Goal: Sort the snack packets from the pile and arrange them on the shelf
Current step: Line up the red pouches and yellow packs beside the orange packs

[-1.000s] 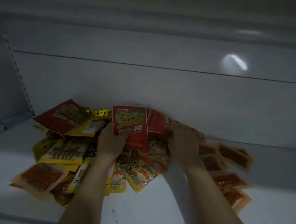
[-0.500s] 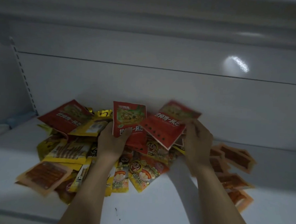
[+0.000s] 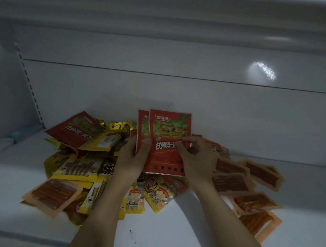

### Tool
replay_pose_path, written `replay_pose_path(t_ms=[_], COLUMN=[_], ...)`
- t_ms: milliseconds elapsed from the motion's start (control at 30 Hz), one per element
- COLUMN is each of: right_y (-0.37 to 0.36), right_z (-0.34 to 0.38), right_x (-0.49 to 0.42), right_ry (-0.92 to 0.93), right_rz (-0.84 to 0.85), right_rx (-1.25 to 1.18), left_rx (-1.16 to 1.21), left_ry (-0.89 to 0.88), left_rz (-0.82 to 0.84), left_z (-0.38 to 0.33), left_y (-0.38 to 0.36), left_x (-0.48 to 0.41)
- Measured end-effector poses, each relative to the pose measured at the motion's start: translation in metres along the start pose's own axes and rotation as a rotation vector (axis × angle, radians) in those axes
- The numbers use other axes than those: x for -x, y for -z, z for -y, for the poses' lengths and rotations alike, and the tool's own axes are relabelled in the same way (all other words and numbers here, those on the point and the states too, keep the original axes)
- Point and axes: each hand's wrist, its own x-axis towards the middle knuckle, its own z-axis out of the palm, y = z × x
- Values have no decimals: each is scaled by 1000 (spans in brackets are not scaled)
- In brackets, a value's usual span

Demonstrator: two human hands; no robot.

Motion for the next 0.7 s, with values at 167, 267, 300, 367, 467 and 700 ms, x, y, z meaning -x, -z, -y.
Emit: replay_pose_path(t_ms=[167,267,300,367,467,700], right_y=[-8,-12,-11,-2,15,16], right_z=[0,2,1,-1,-15,-7], right_x=[4,5,3,-4,-16,-13], right_ry=[52,128,132,115,90,-202], right_rz=[11,29,31,16,63,151], right_rx=[61,102,97,193,631,458], left_rx=[-13,-40,-59,-97,-127,-129], left_ry=[42,-2,-20,-46,-71,-58], left_rz=[51,-78,-138,-246,-331,-414], left_z=[0,3,5,6,6,8], left_y=[-7,-4,-2,3,7,11], left_x=[0,-3,-4,-5,-4,-5])
